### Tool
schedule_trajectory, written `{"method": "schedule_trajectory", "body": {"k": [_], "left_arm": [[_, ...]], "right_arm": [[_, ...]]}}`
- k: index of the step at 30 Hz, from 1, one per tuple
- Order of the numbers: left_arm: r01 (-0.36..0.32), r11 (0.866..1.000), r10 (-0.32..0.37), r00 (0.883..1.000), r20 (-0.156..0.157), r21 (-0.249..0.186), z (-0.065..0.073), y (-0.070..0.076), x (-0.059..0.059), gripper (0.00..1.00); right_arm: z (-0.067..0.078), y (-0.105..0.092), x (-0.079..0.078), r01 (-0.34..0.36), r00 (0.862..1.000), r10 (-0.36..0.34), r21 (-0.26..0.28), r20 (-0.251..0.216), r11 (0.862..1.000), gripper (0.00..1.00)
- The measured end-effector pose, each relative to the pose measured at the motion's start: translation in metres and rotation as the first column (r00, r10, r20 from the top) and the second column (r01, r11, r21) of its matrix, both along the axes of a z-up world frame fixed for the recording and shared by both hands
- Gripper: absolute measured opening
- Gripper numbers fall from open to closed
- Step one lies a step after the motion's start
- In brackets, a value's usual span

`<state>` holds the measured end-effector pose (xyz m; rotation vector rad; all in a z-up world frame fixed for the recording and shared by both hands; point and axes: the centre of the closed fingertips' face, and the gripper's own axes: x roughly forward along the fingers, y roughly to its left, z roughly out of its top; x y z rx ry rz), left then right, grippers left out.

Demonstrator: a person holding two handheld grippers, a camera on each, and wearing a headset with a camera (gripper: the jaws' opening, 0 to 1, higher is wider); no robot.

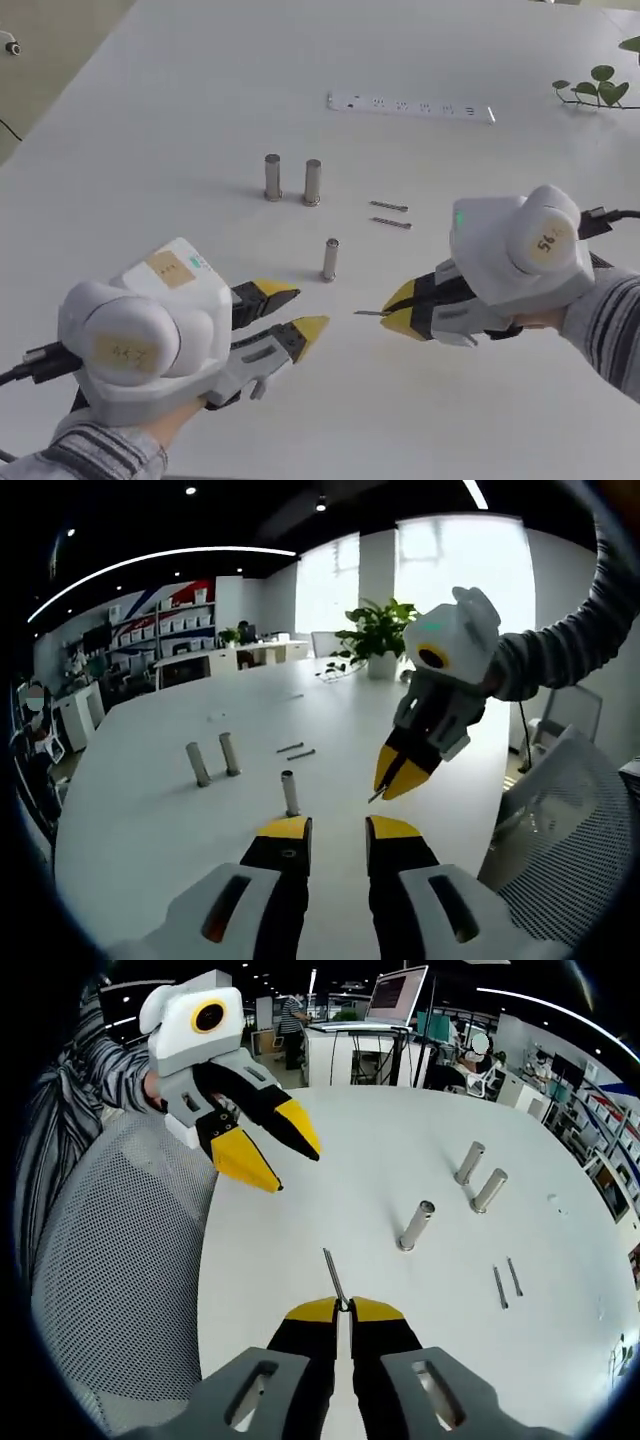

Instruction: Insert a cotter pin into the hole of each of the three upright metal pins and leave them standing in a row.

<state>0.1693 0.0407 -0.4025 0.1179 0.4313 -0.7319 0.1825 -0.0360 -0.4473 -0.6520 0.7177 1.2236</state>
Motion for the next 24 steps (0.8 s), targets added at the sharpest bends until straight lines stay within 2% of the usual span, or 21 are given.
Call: {"method": "schedule_trajectory", "body": {"k": [2, 5, 8, 12, 17, 20, 22, 24], "left_arm": [[-0.004, 1.000, 0.005, 1.000, -0.015, 0.005, -0.005, 0.000, 0.004, 0.19], [-0.024, 1.000, 0.025, 1.000, -0.016, 0.016, -0.011, 0.001, 0.010, 0.19], [-0.039, 0.998, 0.040, 0.999, -0.007, 0.053, -0.017, 0.002, 0.018, 0.21], [-0.068, 0.996, 0.068, 0.998, -0.011, 0.049, -0.022, 0.002, 0.030, 0.21], [-0.096, 0.993, 0.097, 0.995, -0.012, 0.062, -0.026, 0.002, 0.045, 0.21], [-0.114, 0.991, 0.114, 0.993, -0.001, 0.064, -0.027, 0.000, 0.053, 0.21], [-0.119, 0.990, 0.118, 0.993, 0.022, 0.082, -0.028, 0.000, 0.057, 0.21], [-0.117, 0.988, 0.116, 0.993, 0.014, 0.097, -0.034, -0.002, 0.060, 0.21]], "right_arm": [[-0.002, -0.003, 0.006, 0.025, 1.000, -0.025, -0.020, 0.005, 0.999, 0.00], [-0.001, -0.004, 0.014, 0.058, 0.998, -0.058, -0.022, 0.008, 0.998, 0.00], [0.000, -0.003, 0.020, 0.087, 0.996, -0.086, -0.028, 0.018, 0.996, 0.00], [0.000, 0.001, 0.029, 0.138, 0.990, -0.137, -0.019, 0.017, 0.990, 0.00], [-0.002, 0.005, 0.039, 0.163, 0.986, -0.162, -0.030, 0.030, 0.986, 0.00], [-0.002, 0.009, 0.046, 0.187, 0.982, -0.187, -0.021, 0.027, 0.982, 0.00], [-0.001, 0.011, 0.049, 0.195, 0.981, -0.194, -0.019, 0.028, 0.981, 0.00], [-0.002, 0.011, 0.057, 0.201, 0.979, -0.200, -0.019, 0.031, 0.979, 0.00]]}}
